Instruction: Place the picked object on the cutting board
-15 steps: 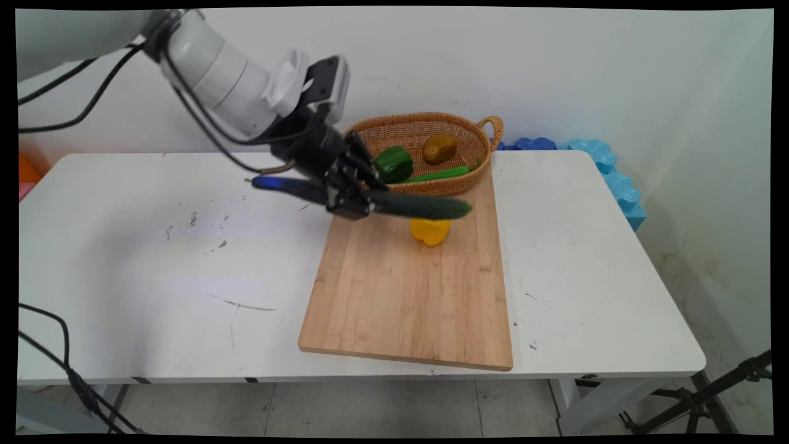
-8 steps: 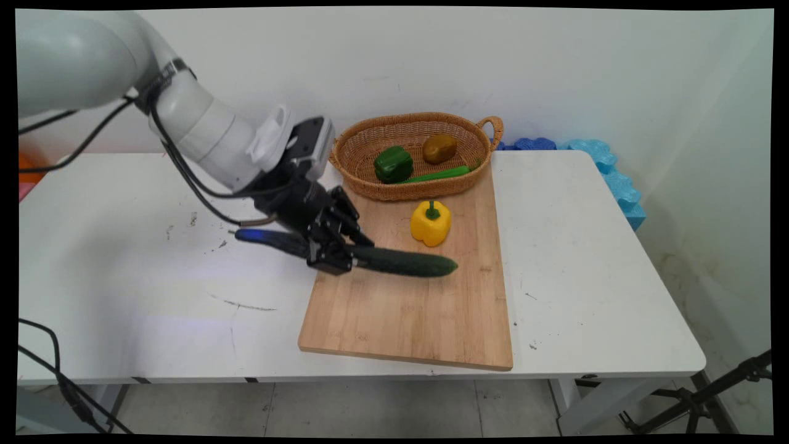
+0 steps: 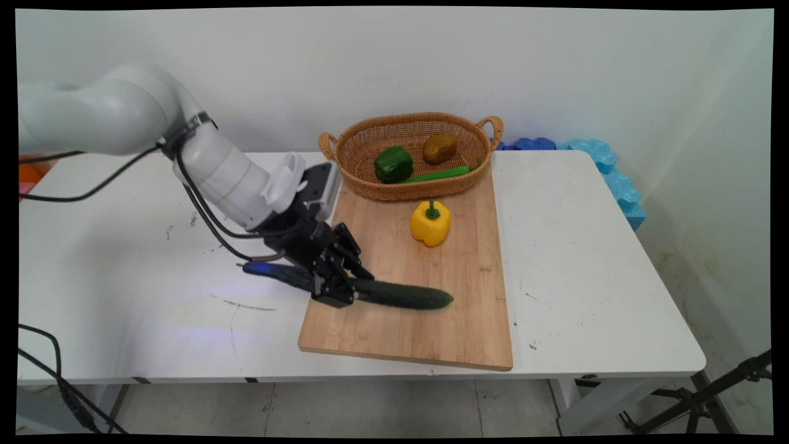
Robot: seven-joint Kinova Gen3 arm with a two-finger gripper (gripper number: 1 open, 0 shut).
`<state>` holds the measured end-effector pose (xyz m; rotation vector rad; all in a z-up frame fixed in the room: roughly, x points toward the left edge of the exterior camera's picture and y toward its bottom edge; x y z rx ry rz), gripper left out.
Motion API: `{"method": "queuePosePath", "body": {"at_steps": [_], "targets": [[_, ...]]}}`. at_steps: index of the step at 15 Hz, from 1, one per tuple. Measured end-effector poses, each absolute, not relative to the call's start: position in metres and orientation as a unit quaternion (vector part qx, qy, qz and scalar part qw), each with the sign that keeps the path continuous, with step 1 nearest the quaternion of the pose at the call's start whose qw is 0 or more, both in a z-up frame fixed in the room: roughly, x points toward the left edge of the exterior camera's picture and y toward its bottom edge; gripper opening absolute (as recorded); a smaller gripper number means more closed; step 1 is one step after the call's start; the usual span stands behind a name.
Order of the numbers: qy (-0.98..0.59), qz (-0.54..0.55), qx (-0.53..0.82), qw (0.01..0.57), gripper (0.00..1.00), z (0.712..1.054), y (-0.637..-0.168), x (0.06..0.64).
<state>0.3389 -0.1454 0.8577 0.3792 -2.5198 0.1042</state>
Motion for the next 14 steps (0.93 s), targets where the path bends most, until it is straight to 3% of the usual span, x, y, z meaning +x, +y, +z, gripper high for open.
{"method": "queuePosePath", "body": {"at_steps": [14], "targets": [[-0.935, 0.000, 0.154, 0.319, 0.00, 0.792, -0.146, 0.317]]}}
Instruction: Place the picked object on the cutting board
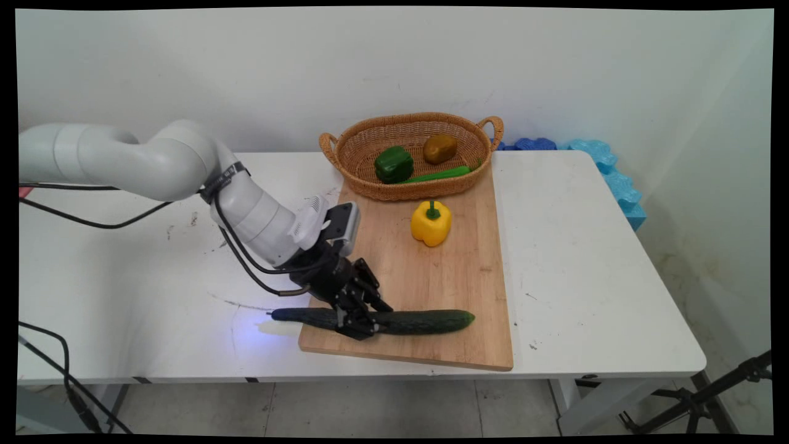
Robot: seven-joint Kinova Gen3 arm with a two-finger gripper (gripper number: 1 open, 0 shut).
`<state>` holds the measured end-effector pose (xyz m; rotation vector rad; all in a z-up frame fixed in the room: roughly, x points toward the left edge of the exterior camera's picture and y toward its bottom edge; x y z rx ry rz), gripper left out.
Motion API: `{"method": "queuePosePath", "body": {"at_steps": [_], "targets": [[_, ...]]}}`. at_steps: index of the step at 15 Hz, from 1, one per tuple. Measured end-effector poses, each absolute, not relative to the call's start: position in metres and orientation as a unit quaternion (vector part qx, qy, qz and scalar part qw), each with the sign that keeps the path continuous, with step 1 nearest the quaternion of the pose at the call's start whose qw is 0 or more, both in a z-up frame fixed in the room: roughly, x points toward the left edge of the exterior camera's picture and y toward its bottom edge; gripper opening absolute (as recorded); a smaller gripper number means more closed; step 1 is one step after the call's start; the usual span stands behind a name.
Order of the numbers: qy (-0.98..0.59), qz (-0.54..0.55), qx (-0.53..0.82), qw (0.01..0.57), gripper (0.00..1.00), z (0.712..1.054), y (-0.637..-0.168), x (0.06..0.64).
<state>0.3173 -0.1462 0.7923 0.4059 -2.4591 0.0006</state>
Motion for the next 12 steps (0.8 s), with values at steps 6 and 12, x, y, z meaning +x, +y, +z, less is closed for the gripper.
{"method": "queuePosePath", "body": {"at_steps": [6, 12], "targets": [[-0.931, 0.001, 0.148, 0.334, 0.00, 0.781, -0.154, 0.300], [-0.930, 0.006, 0.138, 0.340, 1.00, 0.781, -0.159, 0.297]]}}
